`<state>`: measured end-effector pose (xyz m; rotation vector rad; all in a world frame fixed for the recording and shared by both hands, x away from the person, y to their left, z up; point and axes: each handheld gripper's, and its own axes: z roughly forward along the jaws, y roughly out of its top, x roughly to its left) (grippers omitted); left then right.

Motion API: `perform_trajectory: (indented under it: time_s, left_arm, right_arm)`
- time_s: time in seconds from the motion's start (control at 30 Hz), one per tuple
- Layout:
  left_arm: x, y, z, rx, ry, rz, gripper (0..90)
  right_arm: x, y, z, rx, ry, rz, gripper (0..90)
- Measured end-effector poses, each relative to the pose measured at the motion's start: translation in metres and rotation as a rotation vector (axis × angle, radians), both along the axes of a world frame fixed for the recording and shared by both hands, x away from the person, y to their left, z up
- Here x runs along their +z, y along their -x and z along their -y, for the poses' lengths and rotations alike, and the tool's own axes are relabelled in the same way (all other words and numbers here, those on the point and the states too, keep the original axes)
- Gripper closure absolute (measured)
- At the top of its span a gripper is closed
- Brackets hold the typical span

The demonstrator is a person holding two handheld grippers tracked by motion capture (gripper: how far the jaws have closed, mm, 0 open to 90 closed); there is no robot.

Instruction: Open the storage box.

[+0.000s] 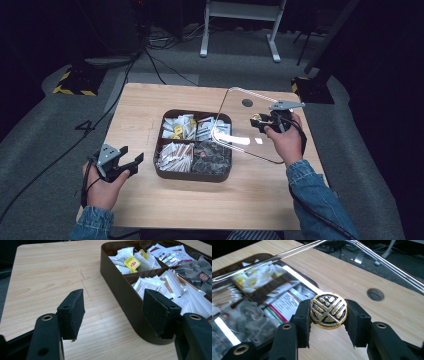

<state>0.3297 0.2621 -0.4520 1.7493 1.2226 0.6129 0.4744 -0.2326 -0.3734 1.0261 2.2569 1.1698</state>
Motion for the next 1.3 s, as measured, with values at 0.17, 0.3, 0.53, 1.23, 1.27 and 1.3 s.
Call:
perform_trajectory:
  time_s: [0.17,0.3,0.53,1.23,1.27,1.3]
  left_arm:
    - [-0.001,-0.001,0.003,-0.014,-0.009,0.001,33.6]
    - [-0.001,-0.001,0.003,-0.012,-0.008,-0.002,33.6]
    - [-0.001,-0.001,0.008,-0.061,-0.035,0.006,32.9]
    - [-0.004,-0.002,0.007,-0.052,-0.051,-0.012,35.5]
    - [-0.004,-0.002,0.007,-0.052,-0.051,-0.012,35.5]
    - [-0.004,-0.002,0.007,-0.052,-0.05,-0.011,35.5]
  right_arm:
    - [-0.005,0.0,0.02,-0.042,0.008,-0.011,58.9]
    - [-0.008,-0.001,0.035,-0.08,0.011,-0.019,58.9]
    - [-0.018,-0.004,0.051,-0.129,0.022,-0.03,58.9]
    - [-0.063,-0.009,0.074,-0.188,0.052,-0.098,58.9]
    - [-0.063,-0.009,0.074,-0.188,0.052,-0.098,58.9]
    - [-0.065,-0.009,0.074,-0.188,0.05,-0.101,58.9]
